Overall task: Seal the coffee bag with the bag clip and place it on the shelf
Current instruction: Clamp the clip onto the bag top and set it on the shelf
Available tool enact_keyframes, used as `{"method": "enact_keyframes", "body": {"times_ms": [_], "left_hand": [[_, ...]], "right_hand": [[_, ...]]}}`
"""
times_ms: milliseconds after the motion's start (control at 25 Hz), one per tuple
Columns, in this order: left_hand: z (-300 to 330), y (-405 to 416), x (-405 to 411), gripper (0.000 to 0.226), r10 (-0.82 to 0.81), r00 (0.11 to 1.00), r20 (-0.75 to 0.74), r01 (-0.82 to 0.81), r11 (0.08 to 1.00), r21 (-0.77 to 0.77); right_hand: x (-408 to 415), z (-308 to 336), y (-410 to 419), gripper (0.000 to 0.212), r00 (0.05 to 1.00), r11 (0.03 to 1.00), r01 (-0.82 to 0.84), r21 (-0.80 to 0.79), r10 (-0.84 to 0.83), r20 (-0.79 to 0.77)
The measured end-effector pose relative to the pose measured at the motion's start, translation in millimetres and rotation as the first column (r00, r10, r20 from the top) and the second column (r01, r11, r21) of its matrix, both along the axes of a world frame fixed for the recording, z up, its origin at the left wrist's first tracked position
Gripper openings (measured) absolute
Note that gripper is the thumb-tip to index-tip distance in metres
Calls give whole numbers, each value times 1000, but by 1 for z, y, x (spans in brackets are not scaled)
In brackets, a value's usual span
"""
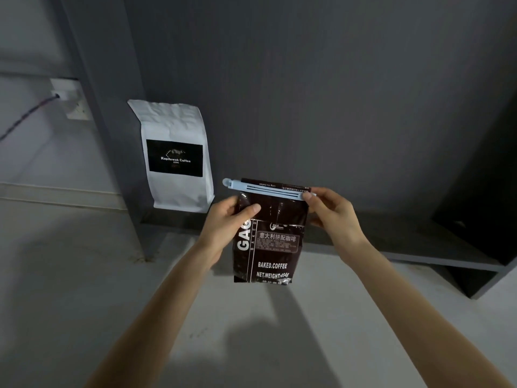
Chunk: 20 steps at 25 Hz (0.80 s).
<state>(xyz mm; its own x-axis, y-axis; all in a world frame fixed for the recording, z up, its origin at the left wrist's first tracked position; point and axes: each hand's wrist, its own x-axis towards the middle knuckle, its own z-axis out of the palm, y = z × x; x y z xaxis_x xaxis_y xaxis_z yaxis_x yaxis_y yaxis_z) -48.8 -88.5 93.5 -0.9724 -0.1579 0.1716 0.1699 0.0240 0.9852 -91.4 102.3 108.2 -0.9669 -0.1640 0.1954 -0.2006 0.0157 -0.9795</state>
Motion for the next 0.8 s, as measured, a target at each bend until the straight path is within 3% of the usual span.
{"method": "enact_keyframes", "body": {"times_ms": [400, 640, 800], "left_hand": [[37, -35, -46, 21, 132, 991, -4, -129, 974, 187], [28, -50, -79, 12, 203, 978, -45, -192, 964, 182], [20, -58, -102, 13, 190, 979, -69, -178, 971, 159]], "right_hand": [[-59, 43, -50, 1, 997, 995, -69, -79, 65, -46], [-94, 34, -70, 12, 996, 992, -87, -92, 87, -4], [-110, 24, -81, 16, 1000, 994, -12, -109, 14, 10]]}}
